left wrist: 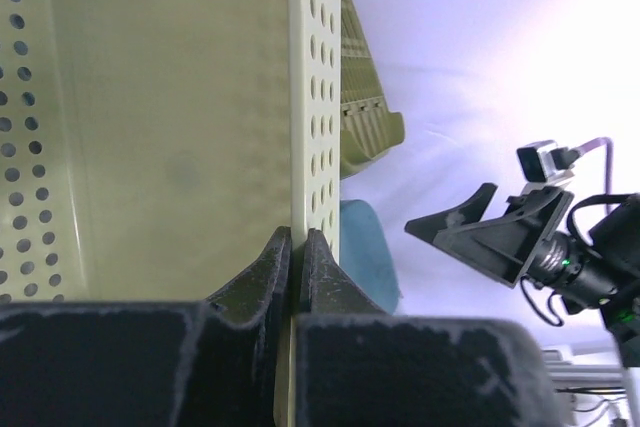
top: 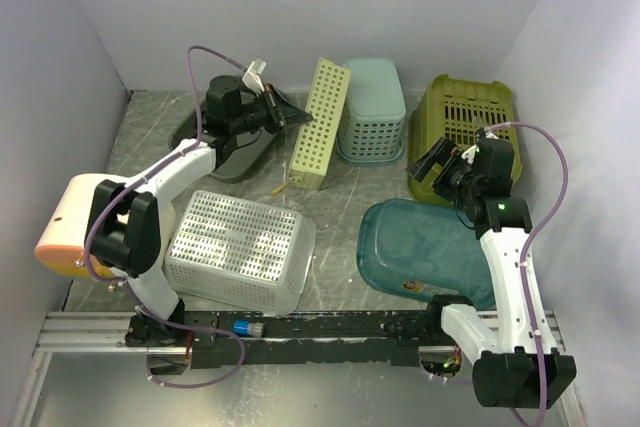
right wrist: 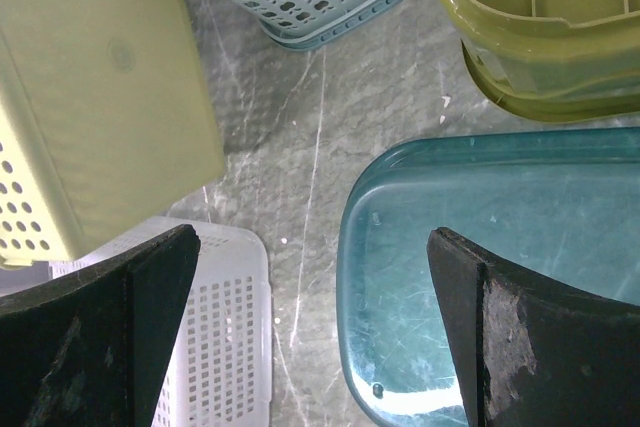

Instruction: Turn the large container upside down

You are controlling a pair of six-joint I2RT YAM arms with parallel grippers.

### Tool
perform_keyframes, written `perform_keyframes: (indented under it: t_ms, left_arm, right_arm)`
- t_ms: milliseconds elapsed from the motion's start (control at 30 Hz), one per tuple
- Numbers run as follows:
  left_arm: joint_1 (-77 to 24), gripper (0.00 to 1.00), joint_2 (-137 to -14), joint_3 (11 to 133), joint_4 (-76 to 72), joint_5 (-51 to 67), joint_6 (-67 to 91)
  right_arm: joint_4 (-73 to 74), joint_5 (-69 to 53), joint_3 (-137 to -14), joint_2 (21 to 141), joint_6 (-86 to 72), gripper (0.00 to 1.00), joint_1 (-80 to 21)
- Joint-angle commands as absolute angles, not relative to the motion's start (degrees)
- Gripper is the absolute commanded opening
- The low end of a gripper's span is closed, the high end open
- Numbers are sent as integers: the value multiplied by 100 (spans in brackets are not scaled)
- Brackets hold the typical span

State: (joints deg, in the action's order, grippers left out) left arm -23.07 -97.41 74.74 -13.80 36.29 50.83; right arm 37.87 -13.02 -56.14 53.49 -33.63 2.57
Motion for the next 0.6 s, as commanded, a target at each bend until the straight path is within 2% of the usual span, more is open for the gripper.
perform_keyframes:
  t_ms: [0,233,467,567]
  left_arm:
    - [-2192,7,-9956,7367,-2767,3964,6123]
    - [-1808,6,-10779,7051,-3906,4461,7473]
    - [-1416,7,-11177,6902,-3960,4843,7784]
    - [-1184,18,-11227,6759,-3775,4921,7628]
  right_arm:
    - [3757,-1363,-5642,5277,-3349,100,275]
    - [3783,-1348,-5625,5254,-3348,100,277]
    - [3732,-1401,-5632,5318,-3373,100,273]
    - [3718,-1406,-5604,5328,-3379,100,271]
